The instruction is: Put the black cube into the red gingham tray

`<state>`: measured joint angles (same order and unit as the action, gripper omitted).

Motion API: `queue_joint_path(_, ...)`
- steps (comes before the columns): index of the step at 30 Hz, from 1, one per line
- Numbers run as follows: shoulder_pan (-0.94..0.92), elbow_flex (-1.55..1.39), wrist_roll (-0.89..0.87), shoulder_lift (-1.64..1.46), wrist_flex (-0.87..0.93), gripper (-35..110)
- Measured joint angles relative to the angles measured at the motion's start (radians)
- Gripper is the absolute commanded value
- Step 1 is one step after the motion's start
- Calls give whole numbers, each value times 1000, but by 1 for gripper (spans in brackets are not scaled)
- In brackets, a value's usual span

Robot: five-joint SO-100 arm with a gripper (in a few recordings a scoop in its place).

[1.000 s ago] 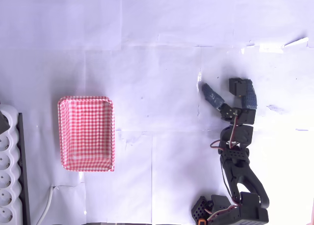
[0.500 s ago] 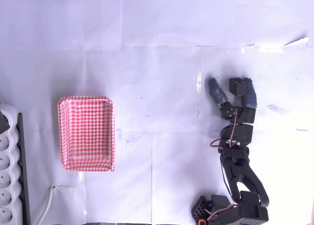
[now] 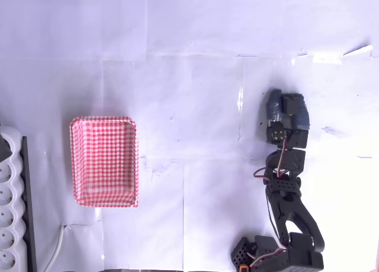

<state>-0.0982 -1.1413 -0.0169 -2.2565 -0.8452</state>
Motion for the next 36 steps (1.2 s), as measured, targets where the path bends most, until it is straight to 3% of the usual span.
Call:
queue_joint_path(10, 156, -341, -57, 387, 1235, 0)
queue_joint_path(18, 520, -977, 173, 440, 2224, 0)
queue_joint_path(21, 678, -1181, 268, 440, 2505, 0)
queue_joint_path(28, 953, -1563, 353, 201, 2580, 0)
queue_joint_path(36, 1058, -1623, 324, -112, 2278, 1)
